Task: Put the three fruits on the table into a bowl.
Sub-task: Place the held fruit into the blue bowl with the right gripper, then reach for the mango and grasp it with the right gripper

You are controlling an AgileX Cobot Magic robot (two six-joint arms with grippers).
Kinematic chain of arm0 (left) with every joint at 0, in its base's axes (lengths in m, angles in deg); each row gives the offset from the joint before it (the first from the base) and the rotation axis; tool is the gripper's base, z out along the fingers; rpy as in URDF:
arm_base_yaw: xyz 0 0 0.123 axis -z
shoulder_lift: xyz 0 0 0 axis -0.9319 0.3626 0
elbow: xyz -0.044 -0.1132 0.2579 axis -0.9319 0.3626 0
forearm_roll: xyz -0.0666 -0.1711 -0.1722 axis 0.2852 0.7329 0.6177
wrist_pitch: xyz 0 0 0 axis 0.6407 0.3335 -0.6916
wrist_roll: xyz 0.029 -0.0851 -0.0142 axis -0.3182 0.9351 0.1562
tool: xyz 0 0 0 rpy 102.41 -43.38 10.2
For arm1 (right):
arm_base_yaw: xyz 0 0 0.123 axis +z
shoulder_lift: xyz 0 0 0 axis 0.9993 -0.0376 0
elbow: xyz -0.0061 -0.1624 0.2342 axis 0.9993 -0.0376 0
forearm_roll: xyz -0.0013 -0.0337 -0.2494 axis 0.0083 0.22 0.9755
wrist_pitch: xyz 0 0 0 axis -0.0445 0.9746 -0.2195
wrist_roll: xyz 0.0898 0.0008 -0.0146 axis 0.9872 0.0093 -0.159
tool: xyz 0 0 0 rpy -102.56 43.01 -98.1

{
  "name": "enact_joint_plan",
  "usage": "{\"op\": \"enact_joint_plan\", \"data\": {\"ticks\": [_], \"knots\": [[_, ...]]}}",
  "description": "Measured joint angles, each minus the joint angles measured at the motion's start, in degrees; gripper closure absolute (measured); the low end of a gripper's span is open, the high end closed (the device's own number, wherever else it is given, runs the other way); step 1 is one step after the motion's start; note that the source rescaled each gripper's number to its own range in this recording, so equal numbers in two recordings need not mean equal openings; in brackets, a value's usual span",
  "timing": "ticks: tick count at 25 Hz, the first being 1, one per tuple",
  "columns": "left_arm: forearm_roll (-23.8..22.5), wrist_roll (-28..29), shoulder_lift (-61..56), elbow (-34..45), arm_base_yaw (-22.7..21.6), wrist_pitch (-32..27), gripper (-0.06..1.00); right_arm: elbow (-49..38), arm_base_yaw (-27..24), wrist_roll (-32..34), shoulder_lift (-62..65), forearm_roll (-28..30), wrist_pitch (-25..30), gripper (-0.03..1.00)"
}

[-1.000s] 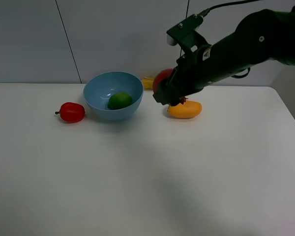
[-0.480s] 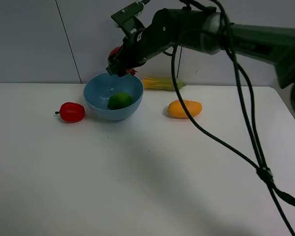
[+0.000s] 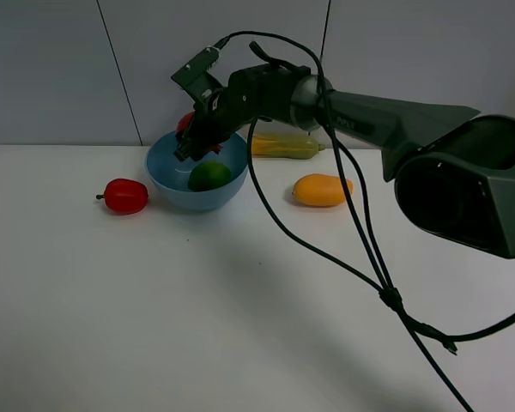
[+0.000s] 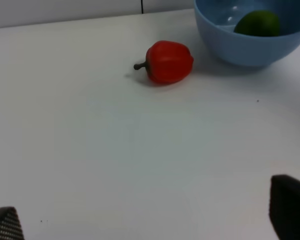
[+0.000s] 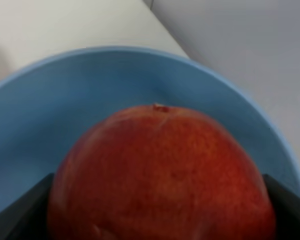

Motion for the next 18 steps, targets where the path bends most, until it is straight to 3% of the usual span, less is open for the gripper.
{"op": "enact_joint_plan", "data": {"ticks": [2, 3, 5, 8, 12, 14, 18], "knots": [[0.00, 0.00, 0.00, 0.00, 0.00, 0.00, -0.03, 0.07, 0.00, 0.33, 0.05, 0.39, -0.38, 0.81], [0.00, 0.00, 0.00, 0.00, 0.00, 0.00, -0.03, 0.07, 0.07, 1.62, 0.05, 0.39, -0.31, 0.74], [0.00, 0.00, 0.00, 0.00, 0.00, 0.00, -0.03, 0.07, 0.13, 5.15, 0.05, 0.44, -0.24, 0.28], [0.00, 0.00, 0.00, 0.00, 0.00, 0.00, -0.03, 0.07, 0.29, 7.58, 0.10, 0.51, -0.29, 0.04], [0.00, 0.00, 0.00, 0.00, 0.00, 0.00, -0.04, 0.07, 0.50, 6.41, 0.92, 0.46, 2.38, -0.02], [0.00, 0.00, 0.00, 0.00, 0.00, 0.00, -0.04, 0.07, 0.57, 4.18, 2.73, 0.86, 7.65, -0.02], [0.00, 0.00, 0.00, 0.00, 0.00, 0.00, -0.04, 0.12, 0.63, -1.72, 7.98, 2.97, 24.12, -0.03]]}}
